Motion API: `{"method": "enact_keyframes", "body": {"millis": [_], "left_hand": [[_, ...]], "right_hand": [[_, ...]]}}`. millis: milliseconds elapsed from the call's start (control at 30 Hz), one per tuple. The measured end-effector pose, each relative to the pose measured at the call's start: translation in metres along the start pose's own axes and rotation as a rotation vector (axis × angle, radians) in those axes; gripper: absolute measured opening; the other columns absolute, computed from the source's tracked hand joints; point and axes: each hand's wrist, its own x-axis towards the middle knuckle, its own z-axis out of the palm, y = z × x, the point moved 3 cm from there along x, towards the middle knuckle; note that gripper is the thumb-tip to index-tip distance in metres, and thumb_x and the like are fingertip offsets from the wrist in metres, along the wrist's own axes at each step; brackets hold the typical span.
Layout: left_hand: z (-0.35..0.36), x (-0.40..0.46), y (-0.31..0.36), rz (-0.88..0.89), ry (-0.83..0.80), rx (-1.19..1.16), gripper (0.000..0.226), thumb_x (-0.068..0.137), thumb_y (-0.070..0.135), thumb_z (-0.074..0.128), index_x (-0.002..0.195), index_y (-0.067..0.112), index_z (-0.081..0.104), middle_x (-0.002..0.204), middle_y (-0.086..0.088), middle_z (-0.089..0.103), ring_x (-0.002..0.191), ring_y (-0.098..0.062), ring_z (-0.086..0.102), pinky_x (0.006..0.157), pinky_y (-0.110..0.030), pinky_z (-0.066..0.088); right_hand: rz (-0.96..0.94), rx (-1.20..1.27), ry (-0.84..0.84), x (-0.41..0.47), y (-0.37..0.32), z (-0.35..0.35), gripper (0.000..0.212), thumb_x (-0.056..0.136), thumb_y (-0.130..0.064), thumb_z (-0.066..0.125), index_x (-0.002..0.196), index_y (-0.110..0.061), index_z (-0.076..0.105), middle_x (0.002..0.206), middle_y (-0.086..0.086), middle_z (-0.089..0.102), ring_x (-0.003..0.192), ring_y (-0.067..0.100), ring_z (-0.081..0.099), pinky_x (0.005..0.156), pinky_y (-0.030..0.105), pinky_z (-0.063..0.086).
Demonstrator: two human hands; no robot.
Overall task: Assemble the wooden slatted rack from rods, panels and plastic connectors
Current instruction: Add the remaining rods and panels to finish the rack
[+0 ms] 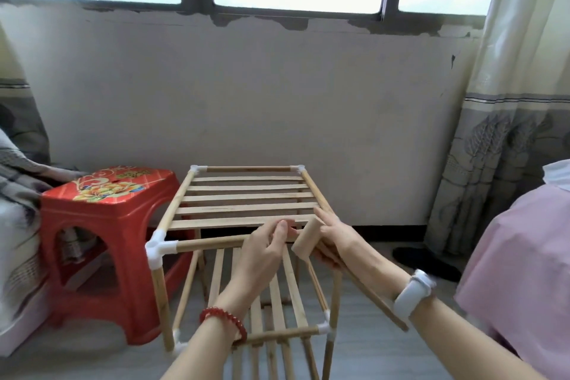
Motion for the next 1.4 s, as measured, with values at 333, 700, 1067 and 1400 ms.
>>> {"method": "enact_keyframes", "body": {"millis": [333,700,1067,1400], "left_hand": [[0.019,-0.087,-0.052,-0.241,-0.015,-0.085,0.013,0.094,0.030,0.051,0.105,0.028,0.056,0.091,0.004,0.063,0.086,-0.009,0.061,0.069,-0.015,0.048],[0.006,-0.081,-0.094,-0.495,0.158,0.152,0.042,0.101,0.033,0.025,0.068,0.016,0.044,0.064,-0.003,0.048,0.063,-0.019,0.049,0.062,-0.033,0.039],[-0.013,-0.093,-0.111,-0.517,-0.035,0.128,0.036,0.099,0.037,0.029,0.078,0.019,0.052,0.067,0.004,0.047,0.063,-0.014,0.049,0.051,-0.024,0.040],[-0.012,-0.096,-0.090,-0.361,0.073,0.568,0.037,0.098,0.031,0.041,0.123,0.008,0.053,0.122,-0.007,0.052,0.112,-0.021,0.048,0.090,-0.029,0.039]], "right_hand": [[0.034,-0.414,-0.100,-0.045,0.083,0.054,0.061,0.094,-0.023,0.052,0.144,-0.031,0.018,0.088,-0.006,0.064,0.079,0.005,0.063,0.070,0.022,0.049],[-0.489,-1.048,0.173,-0.055,0.097,0.040,0.016,0.087,-0.025,0.062,0.099,-0.021,0.072,0.068,-0.003,0.068,0.056,0.020,0.062,0.048,0.026,0.043],[-0.267,-0.944,0.043,-0.058,0.117,0.058,0.023,0.096,-0.038,0.044,0.107,-0.033,0.064,0.074,-0.012,0.060,0.068,0.010,0.052,0.058,0.025,0.029],[-0.217,-0.993,0.031,-0.049,0.123,0.059,0.026,0.099,-0.037,0.037,0.110,-0.026,0.058,0.098,-0.009,0.059,0.082,0.010,0.053,0.068,0.025,0.035]]}}
